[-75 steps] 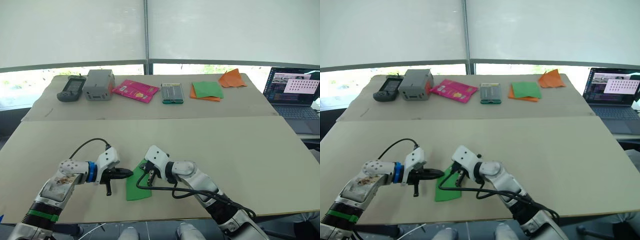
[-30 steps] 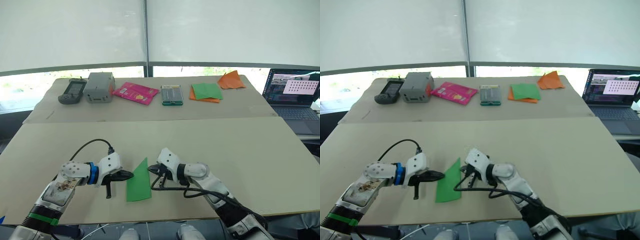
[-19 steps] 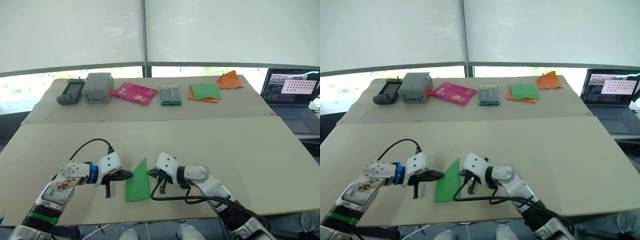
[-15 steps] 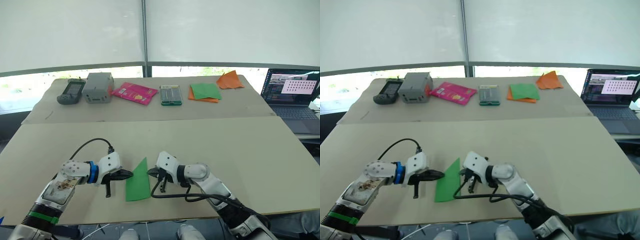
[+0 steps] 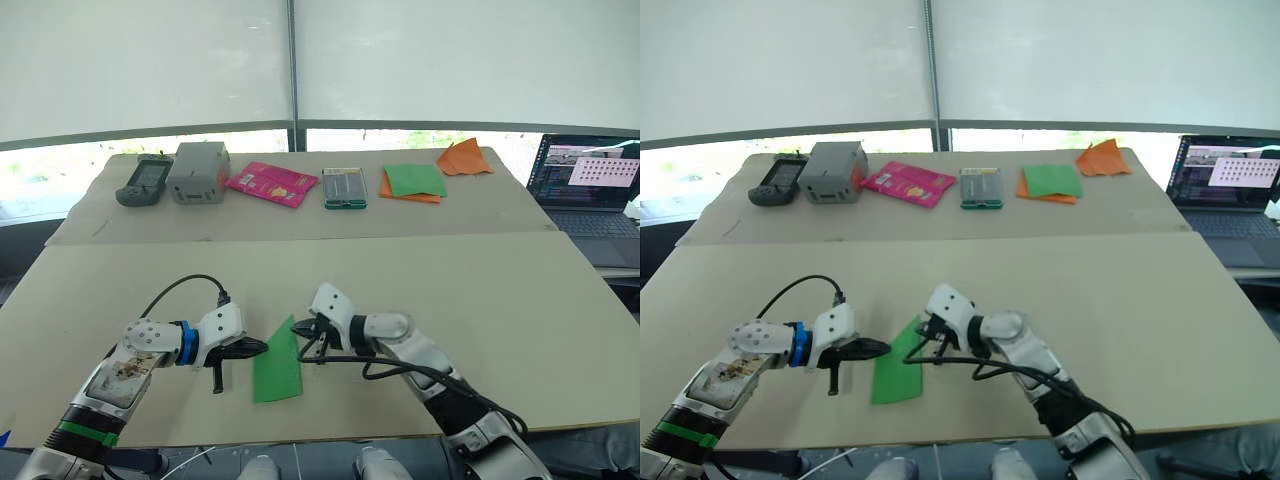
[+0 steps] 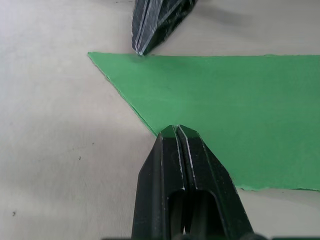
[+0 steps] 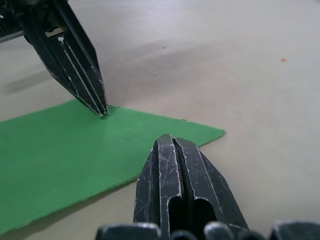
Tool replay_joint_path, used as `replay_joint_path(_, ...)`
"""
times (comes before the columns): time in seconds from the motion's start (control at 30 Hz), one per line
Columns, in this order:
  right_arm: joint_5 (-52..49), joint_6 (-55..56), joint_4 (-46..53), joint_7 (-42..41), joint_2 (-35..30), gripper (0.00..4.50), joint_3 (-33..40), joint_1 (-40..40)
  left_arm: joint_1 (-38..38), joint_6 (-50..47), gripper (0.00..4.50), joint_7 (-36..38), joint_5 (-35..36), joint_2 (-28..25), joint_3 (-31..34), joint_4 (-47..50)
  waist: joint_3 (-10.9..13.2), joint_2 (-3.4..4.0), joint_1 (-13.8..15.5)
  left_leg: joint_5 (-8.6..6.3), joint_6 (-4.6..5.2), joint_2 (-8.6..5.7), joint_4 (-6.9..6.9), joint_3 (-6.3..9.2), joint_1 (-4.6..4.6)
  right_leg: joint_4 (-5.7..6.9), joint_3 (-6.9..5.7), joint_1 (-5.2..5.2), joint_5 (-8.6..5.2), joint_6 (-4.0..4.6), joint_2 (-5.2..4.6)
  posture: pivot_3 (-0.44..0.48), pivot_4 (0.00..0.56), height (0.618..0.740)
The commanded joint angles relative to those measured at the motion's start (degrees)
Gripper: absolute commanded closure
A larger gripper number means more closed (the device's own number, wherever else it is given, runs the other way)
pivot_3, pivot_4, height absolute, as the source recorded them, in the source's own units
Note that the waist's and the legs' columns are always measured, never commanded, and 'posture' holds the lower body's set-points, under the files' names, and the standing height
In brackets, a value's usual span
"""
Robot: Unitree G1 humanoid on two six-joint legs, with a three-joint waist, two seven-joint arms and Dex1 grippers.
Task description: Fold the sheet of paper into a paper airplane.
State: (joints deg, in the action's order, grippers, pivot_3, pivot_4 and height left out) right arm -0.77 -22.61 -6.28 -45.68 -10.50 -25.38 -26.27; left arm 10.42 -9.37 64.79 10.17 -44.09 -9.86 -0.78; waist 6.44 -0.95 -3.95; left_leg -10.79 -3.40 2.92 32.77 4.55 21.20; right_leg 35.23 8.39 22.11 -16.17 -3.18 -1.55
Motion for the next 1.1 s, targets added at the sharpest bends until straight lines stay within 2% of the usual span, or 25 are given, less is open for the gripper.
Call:
replay_joint_path(0.03,0.40,2.22,-1.24,0.04,0.41,4.50,0.03,-1.85,-1.48,-0.74,4.45,-0.45,-2.87,-0.76,-1.55,-1.93,0.00,0.01,0.00,0.00,0.00,0.00,0.00,0.00,0.00,0.00,0.00,0.00,0.00,0.00,0.00,0.000,0.150,0.740)
replay_joint_path(0.37,2.27,1.61,-3.56,-2.10,-2.25,4.50,-3.48,0.51,-1.84,-0.67,4.45,-0.81,-2.83,-0.96,-1.45,-1.58,-0.08,0.04,-0.02,0.00,0.00,0.00,0.00,0.00,-0.03,0.01,0.00,-0.03,0.00,0.00,0.00,0.000,0.150,0.740)
replay_joint_path(1.1,3.18,-3.04,3.42,-4.73,-5.06,4.50,-8.72,6.49,-1.35,-0.25,4.45,-0.52,-3.29,-0.81,-1.70,-2.43,-0.24,0.13,-0.06,0.00,-0.01,0.00,0.00,0.00,-0.07,0.00,0.00,-0.04,-0.02,0.03,0.00,0.000,0.150,0.740)
